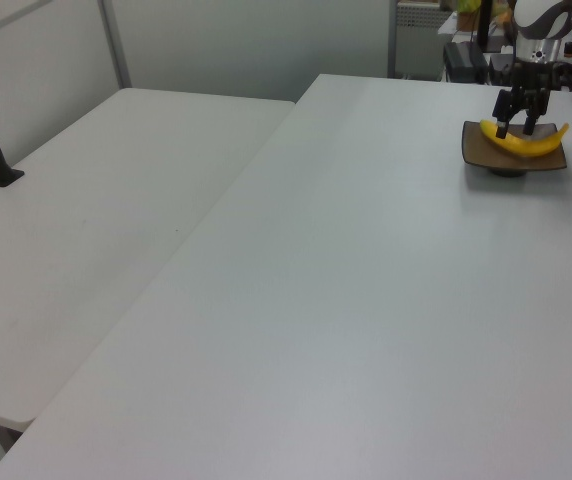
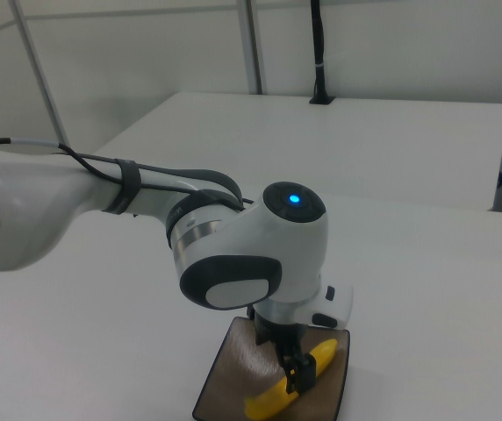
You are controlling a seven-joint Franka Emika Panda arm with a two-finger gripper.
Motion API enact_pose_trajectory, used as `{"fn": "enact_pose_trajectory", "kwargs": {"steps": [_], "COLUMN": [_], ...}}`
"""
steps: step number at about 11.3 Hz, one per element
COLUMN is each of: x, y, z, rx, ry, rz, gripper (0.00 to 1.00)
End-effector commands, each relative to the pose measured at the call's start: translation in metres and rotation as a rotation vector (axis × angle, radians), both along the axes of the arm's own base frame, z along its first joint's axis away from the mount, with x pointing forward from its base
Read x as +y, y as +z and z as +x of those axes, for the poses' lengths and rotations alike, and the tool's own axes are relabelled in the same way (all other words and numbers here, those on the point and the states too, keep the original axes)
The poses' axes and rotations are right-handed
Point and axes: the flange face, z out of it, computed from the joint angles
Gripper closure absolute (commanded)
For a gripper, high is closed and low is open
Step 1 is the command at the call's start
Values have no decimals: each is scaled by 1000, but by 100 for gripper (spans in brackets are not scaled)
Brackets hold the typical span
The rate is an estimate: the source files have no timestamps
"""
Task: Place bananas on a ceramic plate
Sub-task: 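Lower the banana onto the plate and open the gripper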
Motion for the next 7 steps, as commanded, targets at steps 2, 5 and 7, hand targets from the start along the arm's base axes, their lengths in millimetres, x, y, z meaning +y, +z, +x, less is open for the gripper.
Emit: {"fn": "enact_pose_trajectory", "kwargs": {"steps": [2, 5, 7], "x": [33, 72, 104], "y": [57, 134, 198], "z": [15, 30, 39], "rx": [-75, -56, -40], "ry": [76, 200, 231], "rz": [-13, -1, 4], "gripper": [0, 0, 0]}}
